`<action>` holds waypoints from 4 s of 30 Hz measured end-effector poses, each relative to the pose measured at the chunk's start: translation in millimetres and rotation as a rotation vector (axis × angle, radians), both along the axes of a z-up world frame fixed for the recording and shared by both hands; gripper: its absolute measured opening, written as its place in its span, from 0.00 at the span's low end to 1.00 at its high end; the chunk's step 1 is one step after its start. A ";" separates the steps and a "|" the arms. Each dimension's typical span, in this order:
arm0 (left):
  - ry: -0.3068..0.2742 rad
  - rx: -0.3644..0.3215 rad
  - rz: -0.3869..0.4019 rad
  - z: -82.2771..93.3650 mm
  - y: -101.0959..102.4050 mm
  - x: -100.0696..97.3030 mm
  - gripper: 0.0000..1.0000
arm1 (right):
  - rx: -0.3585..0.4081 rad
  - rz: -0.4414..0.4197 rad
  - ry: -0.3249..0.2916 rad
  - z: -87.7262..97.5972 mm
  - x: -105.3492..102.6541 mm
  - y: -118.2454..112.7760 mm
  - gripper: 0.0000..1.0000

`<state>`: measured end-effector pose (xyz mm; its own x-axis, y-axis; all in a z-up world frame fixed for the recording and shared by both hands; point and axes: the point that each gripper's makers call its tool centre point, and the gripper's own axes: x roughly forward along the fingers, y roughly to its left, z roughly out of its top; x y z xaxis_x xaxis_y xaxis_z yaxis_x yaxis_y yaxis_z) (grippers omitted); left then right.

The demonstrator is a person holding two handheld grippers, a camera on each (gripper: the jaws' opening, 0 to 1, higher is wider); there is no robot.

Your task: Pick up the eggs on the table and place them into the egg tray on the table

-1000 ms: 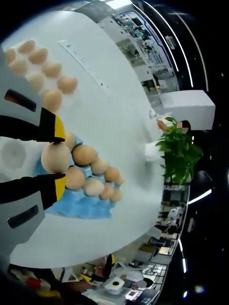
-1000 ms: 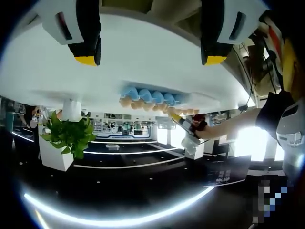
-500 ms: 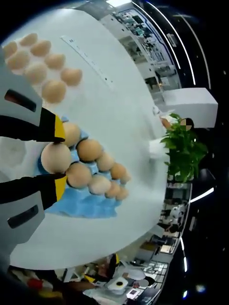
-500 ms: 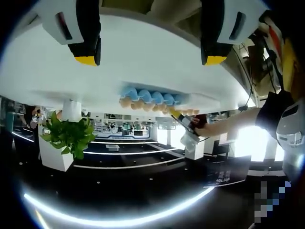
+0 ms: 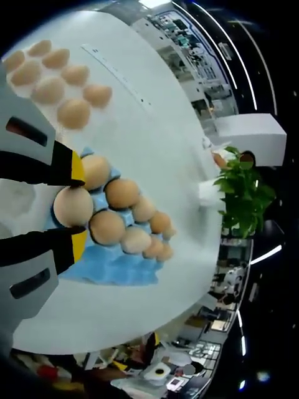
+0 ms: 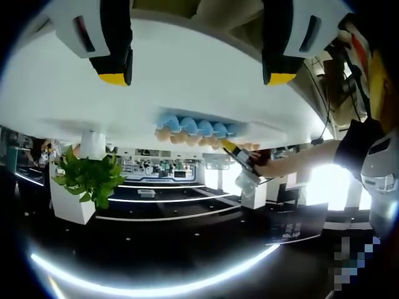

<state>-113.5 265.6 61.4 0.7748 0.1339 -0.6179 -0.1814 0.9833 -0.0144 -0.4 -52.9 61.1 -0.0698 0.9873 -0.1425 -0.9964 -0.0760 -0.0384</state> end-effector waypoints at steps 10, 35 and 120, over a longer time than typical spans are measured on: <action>0.000 -0.008 -0.005 -5.5 -2.0 2.1 0.26 | -0.002 0.003 -0.001 0.3 0.2 1.6 0.89; -0.042 0.018 -0.009 -8.0 -2.2 1.2 0.27 | -0.007 0.012 -0.002 -1.5 -3.8 4.7 0.89; -0.253 0.139 0.255 45.9 -52.5 -146.7 1.00 | 0.038 0.071 -0.085 31.3 -30.1 -1.9 0.89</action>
